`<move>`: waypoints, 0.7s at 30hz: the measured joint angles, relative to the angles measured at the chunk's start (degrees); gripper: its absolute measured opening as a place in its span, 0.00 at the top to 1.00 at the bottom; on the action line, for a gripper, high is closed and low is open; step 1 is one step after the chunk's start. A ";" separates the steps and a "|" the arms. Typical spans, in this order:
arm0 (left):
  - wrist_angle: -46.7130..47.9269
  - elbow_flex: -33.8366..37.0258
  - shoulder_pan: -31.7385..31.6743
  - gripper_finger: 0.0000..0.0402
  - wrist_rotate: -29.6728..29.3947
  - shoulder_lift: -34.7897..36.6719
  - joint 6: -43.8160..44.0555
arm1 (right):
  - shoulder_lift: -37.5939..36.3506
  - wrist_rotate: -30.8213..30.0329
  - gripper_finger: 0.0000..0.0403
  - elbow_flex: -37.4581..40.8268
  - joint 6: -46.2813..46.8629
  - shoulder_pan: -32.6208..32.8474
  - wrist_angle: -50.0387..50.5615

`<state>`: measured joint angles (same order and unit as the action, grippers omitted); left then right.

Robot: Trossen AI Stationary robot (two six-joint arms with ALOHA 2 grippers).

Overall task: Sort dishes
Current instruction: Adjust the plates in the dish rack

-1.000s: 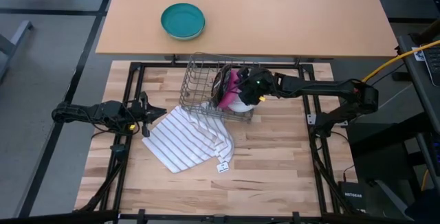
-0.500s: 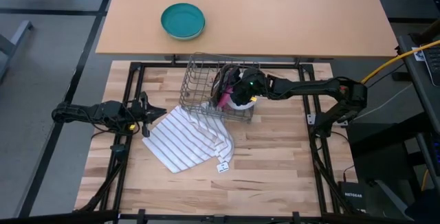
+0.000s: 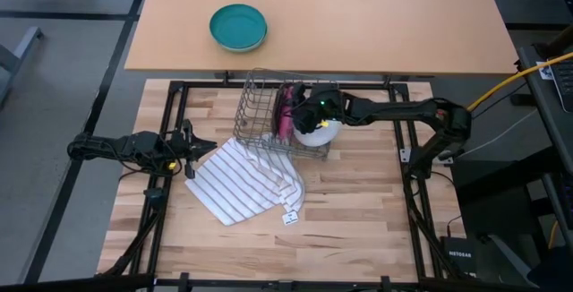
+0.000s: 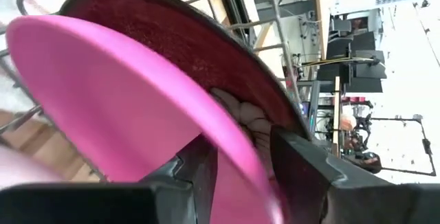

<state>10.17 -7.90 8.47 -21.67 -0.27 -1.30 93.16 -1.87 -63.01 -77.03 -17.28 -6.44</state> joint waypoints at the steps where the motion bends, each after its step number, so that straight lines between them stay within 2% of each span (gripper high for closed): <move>1: -0.04 0.00 0.00 0.92 0.00 0.01 0.00 | 0.95 0.00 0.66 -0.62 0.00 0.00 0.00; 7: -0.03 0.00 0.01 0.92 0.00 -0.01 0.02 | 5.36 -0.06 0.66 -3.89 -0.22 0.02 -0.14; 21: 0.03 0.00 0.01 0.92 0.00 -0.01 -0.12 | 5.57 -0.13 0.66 -6.55 0.24 0.05 3.68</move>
<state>10.20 -7.90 8.48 -21.67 -0.27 -1.42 98.73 -2.00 -69.56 -76.79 -17.23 -2.75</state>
